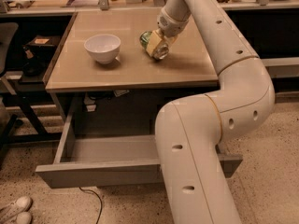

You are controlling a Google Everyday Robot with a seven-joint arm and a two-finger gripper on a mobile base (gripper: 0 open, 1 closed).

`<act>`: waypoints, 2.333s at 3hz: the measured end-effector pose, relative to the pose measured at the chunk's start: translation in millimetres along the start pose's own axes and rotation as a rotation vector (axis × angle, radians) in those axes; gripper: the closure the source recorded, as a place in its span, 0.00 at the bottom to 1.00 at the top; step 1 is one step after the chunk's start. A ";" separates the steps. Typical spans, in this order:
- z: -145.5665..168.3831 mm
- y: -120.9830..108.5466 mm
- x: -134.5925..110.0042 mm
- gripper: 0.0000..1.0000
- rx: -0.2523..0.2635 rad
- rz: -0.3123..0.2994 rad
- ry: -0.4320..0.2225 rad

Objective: Place green can into top drawer

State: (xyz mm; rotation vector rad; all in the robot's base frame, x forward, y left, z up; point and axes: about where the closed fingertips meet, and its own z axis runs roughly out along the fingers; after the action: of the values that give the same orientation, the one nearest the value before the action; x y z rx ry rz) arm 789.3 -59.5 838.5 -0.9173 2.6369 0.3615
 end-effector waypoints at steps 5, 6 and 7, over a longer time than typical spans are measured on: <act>-25.4 -26.9 59.4 1.00 -0.032 -0.038 -0.024; -35.9 -24.6 61.8 1.00 -0.036 -0.041 -0.031; -51.3 -21.7 72.7 1.00 -0.044 -0.027 -0.033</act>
Offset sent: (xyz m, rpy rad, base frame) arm -0.0712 -0.0451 -0.0090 0.0092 -0.0556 0.0491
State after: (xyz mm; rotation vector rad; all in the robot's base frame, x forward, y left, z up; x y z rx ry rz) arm 738.1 -133.6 854.9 -0.9522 2.5935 0.4255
